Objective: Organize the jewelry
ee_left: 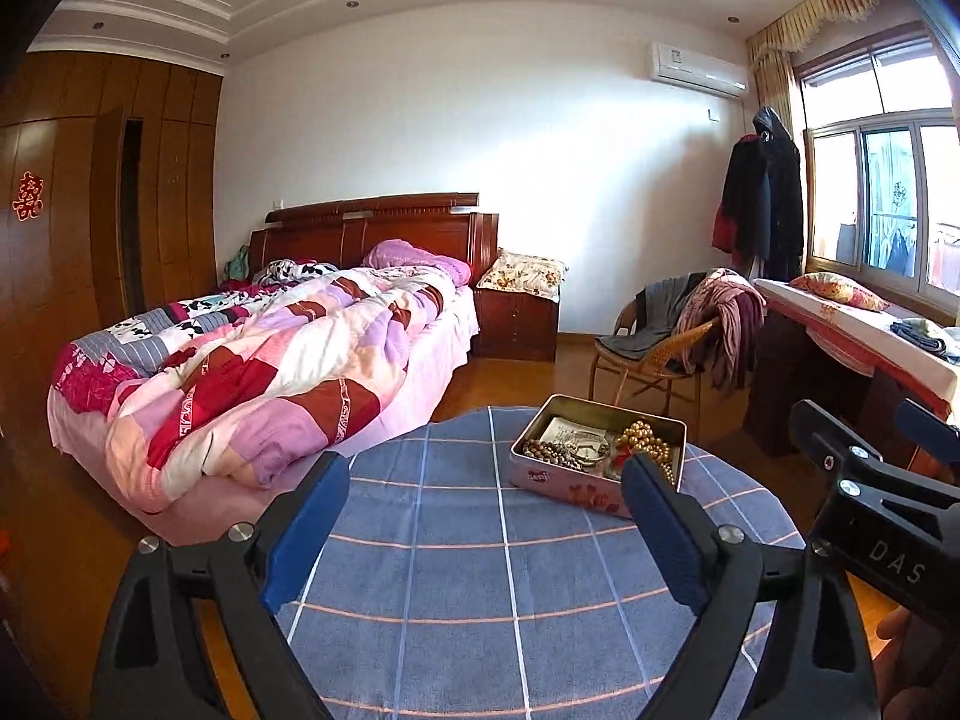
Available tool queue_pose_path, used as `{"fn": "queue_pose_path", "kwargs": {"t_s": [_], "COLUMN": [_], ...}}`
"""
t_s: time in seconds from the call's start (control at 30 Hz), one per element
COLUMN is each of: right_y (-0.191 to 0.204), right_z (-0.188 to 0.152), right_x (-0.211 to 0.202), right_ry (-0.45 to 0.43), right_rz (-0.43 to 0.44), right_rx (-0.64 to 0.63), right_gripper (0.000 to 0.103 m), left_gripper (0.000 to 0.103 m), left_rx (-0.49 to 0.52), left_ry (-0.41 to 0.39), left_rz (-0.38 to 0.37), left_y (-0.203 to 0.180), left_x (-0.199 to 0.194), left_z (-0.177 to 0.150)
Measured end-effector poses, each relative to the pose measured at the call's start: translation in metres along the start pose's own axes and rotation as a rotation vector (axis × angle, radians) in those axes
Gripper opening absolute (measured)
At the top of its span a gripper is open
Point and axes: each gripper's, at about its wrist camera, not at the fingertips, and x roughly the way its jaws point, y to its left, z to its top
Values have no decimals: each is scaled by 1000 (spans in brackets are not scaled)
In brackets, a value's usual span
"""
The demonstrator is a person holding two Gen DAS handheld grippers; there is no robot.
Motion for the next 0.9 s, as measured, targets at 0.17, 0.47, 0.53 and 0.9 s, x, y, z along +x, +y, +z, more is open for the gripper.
{"fn": "queue_pose_path", "kwargs": {"t_s": [0.17,0.47,0.53,0.9], "right_y": [3,2,3,-1], "right_z": [-3,-5,-6,-7], "right_x": [1,-1,-2,-3], "right_ry": [3,7,8,8], "right_rz": [3,6,5,4], "right_rx": [-6,1,5,12], "right_gripper": [103,103,103,103], "left_gripper": [92,92,93,93], "left_rx": [6,1,7,13], "left_ry": [0,-13,-12,-21], "left_rz": [13,40,40,46], "left_y": [2,3,1,0], "left_x": [2,-2,-2,-5], "left_z": [-3,-2,-2,-1]}}
